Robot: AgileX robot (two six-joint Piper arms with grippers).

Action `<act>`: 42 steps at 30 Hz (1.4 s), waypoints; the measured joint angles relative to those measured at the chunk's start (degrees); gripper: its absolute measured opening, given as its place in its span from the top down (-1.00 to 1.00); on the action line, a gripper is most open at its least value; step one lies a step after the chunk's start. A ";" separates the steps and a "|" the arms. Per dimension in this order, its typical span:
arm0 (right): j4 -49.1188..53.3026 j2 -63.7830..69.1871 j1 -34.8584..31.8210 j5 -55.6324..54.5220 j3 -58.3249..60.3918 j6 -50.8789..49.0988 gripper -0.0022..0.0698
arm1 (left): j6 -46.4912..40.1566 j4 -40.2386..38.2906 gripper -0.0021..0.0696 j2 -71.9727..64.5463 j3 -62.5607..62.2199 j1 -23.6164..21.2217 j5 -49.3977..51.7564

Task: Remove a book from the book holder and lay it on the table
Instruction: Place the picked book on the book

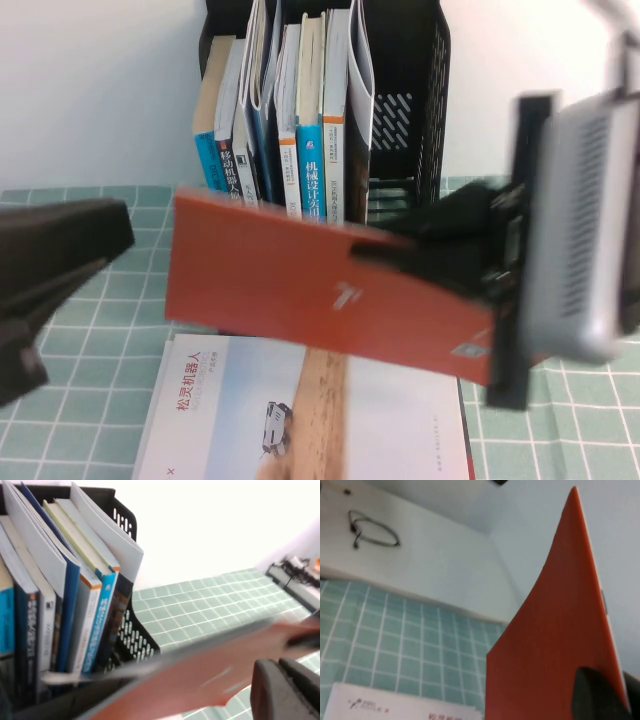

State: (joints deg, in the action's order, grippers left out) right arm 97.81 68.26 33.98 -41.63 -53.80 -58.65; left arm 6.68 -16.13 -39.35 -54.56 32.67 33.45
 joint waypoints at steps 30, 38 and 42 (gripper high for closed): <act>-23.22 21.51 10.02 16.01 -0.45 45.33 0.91 | -1.78 -8.60 0.95 3.67 15.32 0.00 -9.03; -22.74 25.70 10.02 12.99 -0.45 43.08 0.91 | -1.83 -8.60 0.95 3.67 15.32 0.00 -8.45; -17.41 26.70 10.02 11.64 -0.45 33.66 0.91 | -1.83 -8.60 0.95 3.67 15.32 0.00 -7.87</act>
State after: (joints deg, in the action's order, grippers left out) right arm 80.40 94.96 44.00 -29.99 -54.25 -24.99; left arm 4.86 -24.73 -35.68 -39.24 32.67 25.58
